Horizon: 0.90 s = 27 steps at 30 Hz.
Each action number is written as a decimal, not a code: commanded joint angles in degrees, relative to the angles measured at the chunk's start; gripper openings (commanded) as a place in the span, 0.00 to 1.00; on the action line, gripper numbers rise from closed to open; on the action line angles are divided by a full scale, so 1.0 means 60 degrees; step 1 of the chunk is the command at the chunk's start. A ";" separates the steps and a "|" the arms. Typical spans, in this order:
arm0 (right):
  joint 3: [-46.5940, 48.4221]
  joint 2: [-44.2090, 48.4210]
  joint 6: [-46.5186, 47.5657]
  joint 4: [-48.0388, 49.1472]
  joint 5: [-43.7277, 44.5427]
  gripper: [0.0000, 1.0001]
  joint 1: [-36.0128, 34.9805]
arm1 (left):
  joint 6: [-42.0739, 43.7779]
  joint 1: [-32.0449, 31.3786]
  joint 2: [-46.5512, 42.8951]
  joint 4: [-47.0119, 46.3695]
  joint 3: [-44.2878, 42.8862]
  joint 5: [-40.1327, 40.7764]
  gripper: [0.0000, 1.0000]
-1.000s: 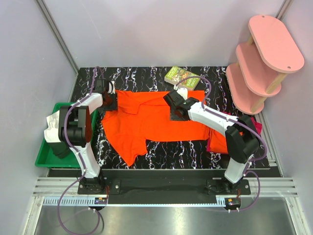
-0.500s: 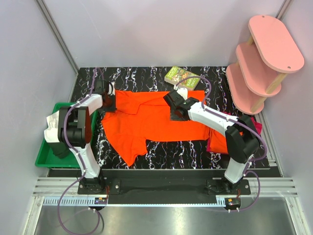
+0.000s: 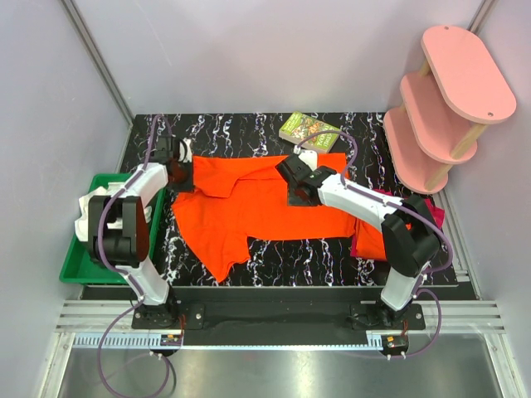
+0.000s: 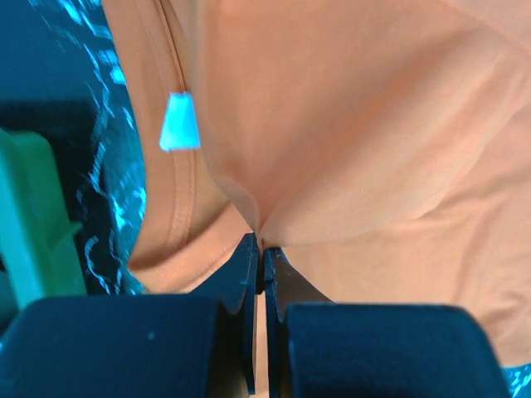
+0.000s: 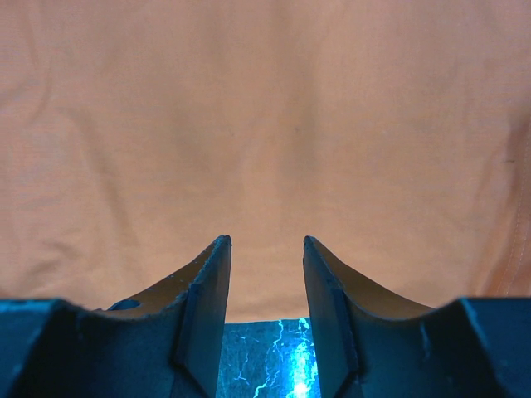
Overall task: Fold and stack the t-shirts
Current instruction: Fold the flattened tshirt in 1/3 of the way
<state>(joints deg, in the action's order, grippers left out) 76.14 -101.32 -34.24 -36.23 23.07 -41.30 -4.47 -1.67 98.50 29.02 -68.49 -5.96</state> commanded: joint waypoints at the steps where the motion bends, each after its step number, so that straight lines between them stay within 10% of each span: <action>1: -0.0092 0.0348 -0.0197 0.0252 0.0154 0.48 -0.0163 | 0.0246 0.0044 -0.0230 0.0540 0.0355 -0.0296 0.01; 9: -0.0268 0.0392 -0.0226 0.0325 0.0169 0.48 -0.0178 | 0.0612 0.0030 0.0414 0.1170 0.0487 0.0099 0.02; 17: -0.0210 0.0349 -0.0109 0.0384 0.0096 0.48 -0.0177 | 0.0482 0.0030 0.0561 0.0644 -0.0288 -0.0105 0.58; 27: 0.1312 -0.0573 0.0724 0.0457 0.0343 0.48 -0.0148 | 0.0115 0.0044 0.1878 0.0525 -0.2645 -0.0194 0.56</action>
<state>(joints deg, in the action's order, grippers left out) 77.28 -101.95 -33.19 -35.42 22.94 -41.71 -2.90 -1.67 106.34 33.61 -79.24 -6.11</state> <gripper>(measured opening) 0.481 0.569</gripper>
